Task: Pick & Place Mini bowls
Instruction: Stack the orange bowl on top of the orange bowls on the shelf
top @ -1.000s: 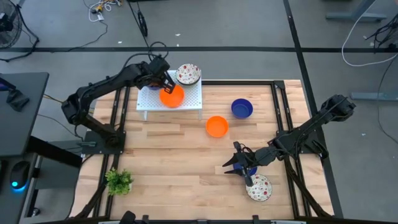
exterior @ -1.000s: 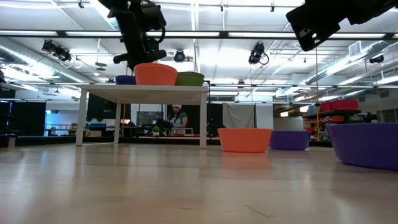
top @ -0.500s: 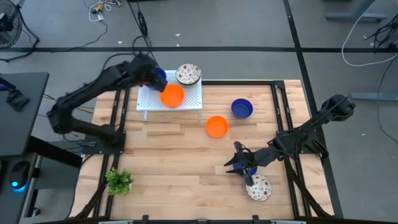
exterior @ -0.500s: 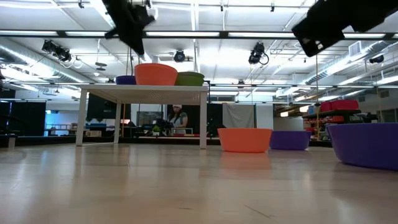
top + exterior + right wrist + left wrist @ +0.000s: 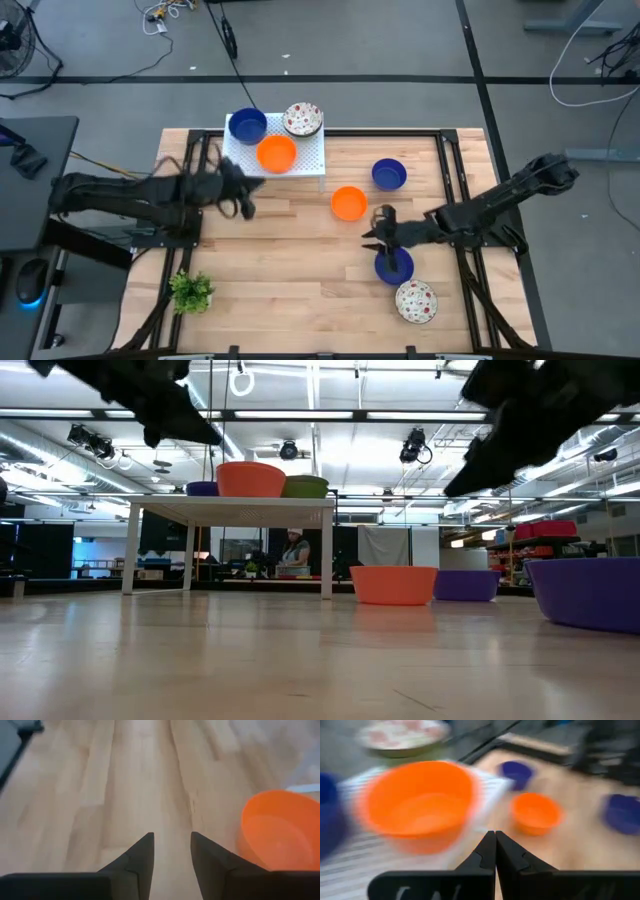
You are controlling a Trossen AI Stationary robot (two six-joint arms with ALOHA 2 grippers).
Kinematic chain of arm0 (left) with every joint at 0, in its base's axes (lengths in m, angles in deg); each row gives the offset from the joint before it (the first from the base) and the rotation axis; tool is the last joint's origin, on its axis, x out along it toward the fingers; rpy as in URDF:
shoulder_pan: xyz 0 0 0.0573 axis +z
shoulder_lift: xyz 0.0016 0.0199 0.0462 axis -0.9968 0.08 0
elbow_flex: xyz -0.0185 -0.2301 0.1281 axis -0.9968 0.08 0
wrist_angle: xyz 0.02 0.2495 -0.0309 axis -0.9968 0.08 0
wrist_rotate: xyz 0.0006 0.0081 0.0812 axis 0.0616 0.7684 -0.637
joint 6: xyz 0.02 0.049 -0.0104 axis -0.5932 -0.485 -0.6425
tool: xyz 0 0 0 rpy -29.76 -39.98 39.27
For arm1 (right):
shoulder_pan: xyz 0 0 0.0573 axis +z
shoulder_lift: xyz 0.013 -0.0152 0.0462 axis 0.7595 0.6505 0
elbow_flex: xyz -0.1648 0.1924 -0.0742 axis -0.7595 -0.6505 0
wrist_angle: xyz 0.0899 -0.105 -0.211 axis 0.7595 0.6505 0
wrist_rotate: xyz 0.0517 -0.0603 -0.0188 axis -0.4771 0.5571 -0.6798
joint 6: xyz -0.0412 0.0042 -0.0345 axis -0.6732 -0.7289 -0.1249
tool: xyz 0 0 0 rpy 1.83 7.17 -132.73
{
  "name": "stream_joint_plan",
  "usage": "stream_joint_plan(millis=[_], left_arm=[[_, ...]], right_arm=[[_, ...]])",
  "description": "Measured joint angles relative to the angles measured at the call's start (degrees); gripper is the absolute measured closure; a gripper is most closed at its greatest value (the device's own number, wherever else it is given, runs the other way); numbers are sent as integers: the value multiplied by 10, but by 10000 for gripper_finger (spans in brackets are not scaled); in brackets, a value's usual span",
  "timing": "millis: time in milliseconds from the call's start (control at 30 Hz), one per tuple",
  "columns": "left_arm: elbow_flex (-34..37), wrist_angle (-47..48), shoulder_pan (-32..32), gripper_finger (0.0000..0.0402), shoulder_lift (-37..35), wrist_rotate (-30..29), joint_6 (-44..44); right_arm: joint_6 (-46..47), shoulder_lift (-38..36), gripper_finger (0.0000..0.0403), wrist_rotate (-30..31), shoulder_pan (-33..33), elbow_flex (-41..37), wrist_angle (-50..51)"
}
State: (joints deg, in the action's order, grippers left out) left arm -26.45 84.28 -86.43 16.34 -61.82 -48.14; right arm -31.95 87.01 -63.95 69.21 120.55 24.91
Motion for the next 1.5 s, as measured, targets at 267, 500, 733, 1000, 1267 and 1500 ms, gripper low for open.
stream_joint_plan(millis=[267, 500, 733, 1000, 1267, 1500], left_arm=[[62, -154, -167, 399, 14, -56, -29], [62, -200, -219, 399, 15, -92, -62], [62, -197, -221, 399, 15, -92, -74], [62, -242, -232, 399, 48, -70, -134], [61, -435, -235, 399, 171, -45, -196], [8, -432, -235, 358, 265, 17, -255]], right_arm=[[-145, 116, 252, -95, -140, 32, -33], [-279, 202, 223, -125, -195, 120, 74], [-294, 230, 287, -151, -199, 147, 128], [-298, 214, 391, -171, -157, 152, 140], [-298, 211, 397, -234, -71, 183, 100], [-314, 211, 397, -236, -5, 216, 82]])
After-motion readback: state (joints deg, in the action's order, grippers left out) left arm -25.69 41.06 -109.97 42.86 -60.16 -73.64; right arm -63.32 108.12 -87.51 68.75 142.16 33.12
